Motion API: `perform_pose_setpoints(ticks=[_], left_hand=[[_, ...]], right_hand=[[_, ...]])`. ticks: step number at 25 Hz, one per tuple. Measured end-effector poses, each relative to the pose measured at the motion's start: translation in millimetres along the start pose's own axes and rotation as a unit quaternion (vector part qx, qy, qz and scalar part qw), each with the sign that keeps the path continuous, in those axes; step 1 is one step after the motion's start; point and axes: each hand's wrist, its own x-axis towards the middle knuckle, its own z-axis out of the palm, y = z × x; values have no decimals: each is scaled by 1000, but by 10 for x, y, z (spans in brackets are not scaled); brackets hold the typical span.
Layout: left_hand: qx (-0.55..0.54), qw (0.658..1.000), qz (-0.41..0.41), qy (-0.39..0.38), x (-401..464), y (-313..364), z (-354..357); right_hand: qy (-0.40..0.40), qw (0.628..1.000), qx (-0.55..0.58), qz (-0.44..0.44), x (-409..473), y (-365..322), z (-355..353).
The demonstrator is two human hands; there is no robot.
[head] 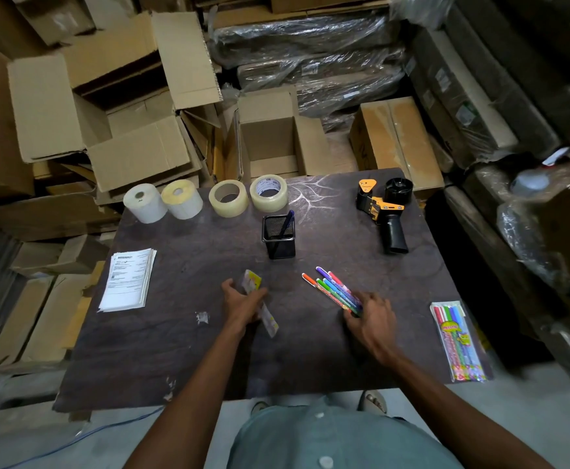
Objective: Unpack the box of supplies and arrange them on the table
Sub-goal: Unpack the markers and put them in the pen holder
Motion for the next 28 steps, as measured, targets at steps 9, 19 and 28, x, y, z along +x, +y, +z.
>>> perform_pose_setpoints(ticks=[9,19,28], left_hand=[[59,994,59,-75,-361,-55,464],[94,956,133,-242,-1004,123,1086],[95,930,133,-329,-1394,137,1755]], right_hand=[[-8,997,70,-29,14,123,-87],[105,990,90,35,-141,601,-332],[133,985,35,108,-275,1063,-568]])
